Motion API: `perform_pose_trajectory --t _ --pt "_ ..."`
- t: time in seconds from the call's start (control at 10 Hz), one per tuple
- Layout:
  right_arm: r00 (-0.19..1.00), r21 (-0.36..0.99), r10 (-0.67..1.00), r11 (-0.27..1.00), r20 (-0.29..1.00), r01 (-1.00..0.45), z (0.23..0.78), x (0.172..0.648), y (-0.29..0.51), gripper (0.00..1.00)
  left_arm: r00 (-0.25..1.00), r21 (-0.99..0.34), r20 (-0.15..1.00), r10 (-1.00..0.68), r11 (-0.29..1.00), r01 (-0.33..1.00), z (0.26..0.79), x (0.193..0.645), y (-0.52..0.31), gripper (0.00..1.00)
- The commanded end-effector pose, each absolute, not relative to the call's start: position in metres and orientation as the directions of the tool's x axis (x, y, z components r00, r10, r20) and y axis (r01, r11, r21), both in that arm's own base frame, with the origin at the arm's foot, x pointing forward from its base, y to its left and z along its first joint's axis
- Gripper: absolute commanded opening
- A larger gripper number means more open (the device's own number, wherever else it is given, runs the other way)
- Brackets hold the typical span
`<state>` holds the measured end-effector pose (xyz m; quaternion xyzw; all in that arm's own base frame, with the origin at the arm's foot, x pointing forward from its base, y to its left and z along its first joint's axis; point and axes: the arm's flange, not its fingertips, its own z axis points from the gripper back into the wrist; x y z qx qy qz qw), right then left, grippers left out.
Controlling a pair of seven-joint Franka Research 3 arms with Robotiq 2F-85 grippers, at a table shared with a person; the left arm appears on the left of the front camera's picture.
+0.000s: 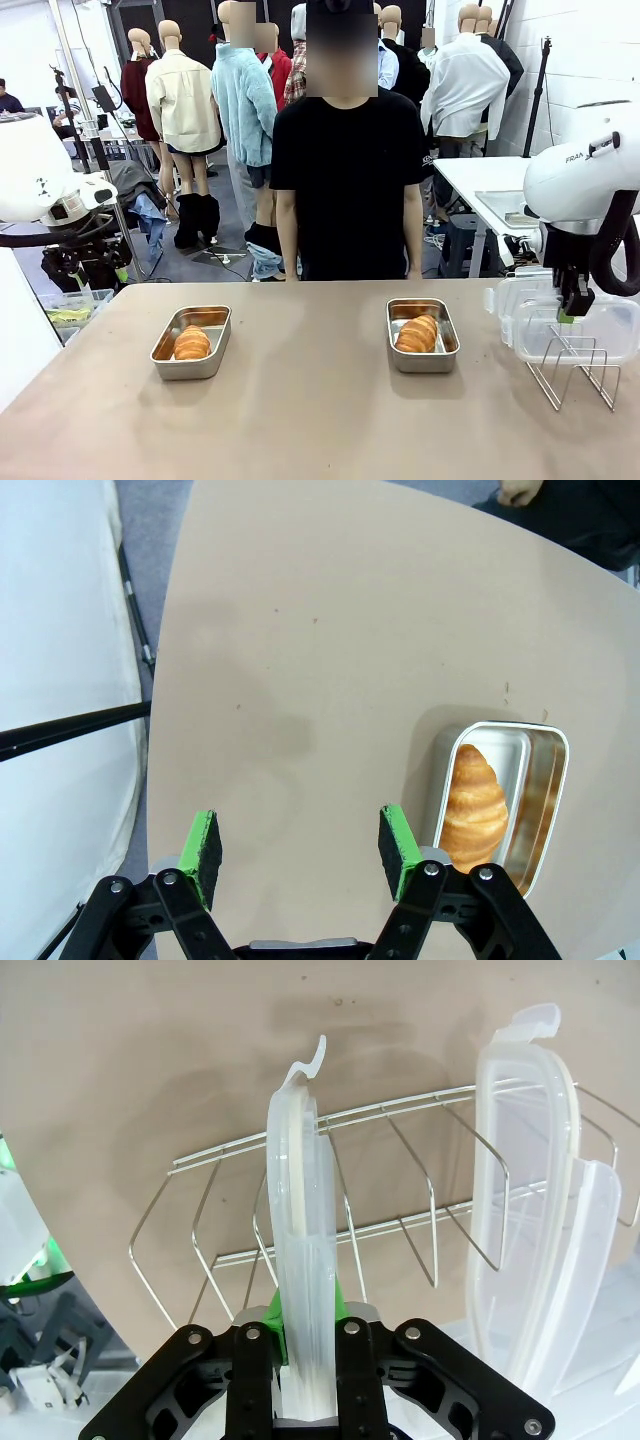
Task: Place the bread in airtight containers.
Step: Pick up one Airtight Container lid and hand it to the human, then release when the human grabs the Airtight Container lid.
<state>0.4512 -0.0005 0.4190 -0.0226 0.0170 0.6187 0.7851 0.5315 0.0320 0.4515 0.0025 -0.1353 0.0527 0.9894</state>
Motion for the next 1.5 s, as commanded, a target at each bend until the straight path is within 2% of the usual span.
perform_pose_trajectory --t 0.0,0.7,1.2,1.4 --pt "0.234 -0.012 0.971 0.234 -0.055 -0.972 0.419 0.451 0.0 0.0 0.958 -0.009 0.267 0.104 0.994 -0.105 0.452 0.531 0.032 0.82" --pt "0.234 -0.013 0.971 0.234 -0.055 -0.972 0.419 0.451 0.0 0.0 0.958 -0.009 0.267 0.104 0.994 -0.105 0.452 0.531 0.032 0.82" --pt "0.26 -0.176 0.964 0.247 -0.053 -0.953 0.543 0.434 0.034 0.0 0.958 -0.009 0.267 0.104 0.994 -0.105 0.452 0.531 0.032 0.82" --pt "0.342 -0.179 0.939 0.34 0.018 -0.923 0.59 0.442 0.056 0.0 0.958 -0.009 0.267 0.104 0.994 -0.105 0.452 0.531 0.032 0.82"
